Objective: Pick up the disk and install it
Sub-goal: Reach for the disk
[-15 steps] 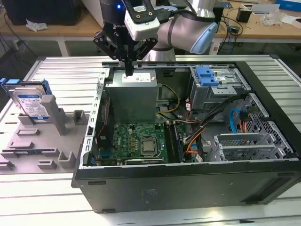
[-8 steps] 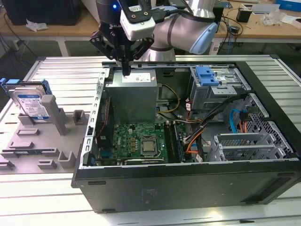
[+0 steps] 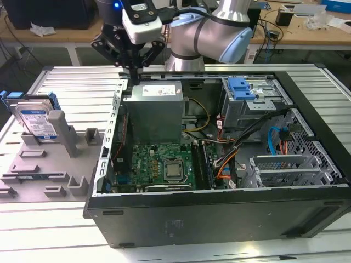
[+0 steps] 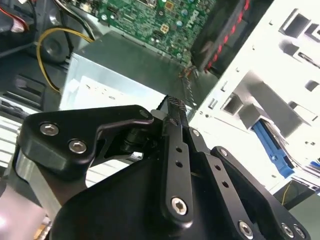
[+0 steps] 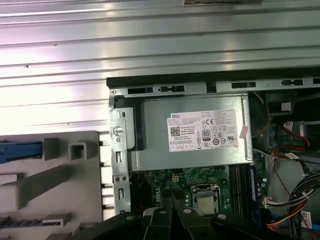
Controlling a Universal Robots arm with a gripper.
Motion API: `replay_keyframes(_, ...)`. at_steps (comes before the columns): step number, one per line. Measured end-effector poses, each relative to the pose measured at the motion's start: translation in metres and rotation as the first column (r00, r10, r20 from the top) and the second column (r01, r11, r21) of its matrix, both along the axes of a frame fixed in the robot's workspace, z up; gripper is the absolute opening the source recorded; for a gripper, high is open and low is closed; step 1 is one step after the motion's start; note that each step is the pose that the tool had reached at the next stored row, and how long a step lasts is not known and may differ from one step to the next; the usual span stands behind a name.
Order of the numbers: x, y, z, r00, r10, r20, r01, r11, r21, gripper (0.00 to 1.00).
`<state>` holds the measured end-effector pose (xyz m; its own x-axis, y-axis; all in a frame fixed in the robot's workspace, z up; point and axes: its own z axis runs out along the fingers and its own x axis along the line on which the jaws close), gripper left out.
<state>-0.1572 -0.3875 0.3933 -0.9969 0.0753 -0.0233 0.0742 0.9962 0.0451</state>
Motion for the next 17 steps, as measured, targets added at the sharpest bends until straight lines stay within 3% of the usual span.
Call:
replay_keyframes(2,-0.007,0.0013,0.0002,1.0000,0.000,0.0000,0.000,1.0000,0.0000,0.11)
replay_keyframes(9,-0.049,0.0120,0.0006,1.0000,0.000,0.0000,0.000,1.0000,0.0000,0.11)
replay_keyframes(13,-0.061,0.0175,0.0006,1.0000,0.000,0.0000,0.000,1.0000,0.0000,0.11)
replay_keyframes(15,-0.080,0.0271,0.0007,1.0000,0.000,-0.0002,0.000,1.0000,-0.0001,0.11)
replay_keyframes(17,-0.095,0.0300,0.0006,1.0000,0.000,0.0000,0.000,1.0000,0.0000,0.11)
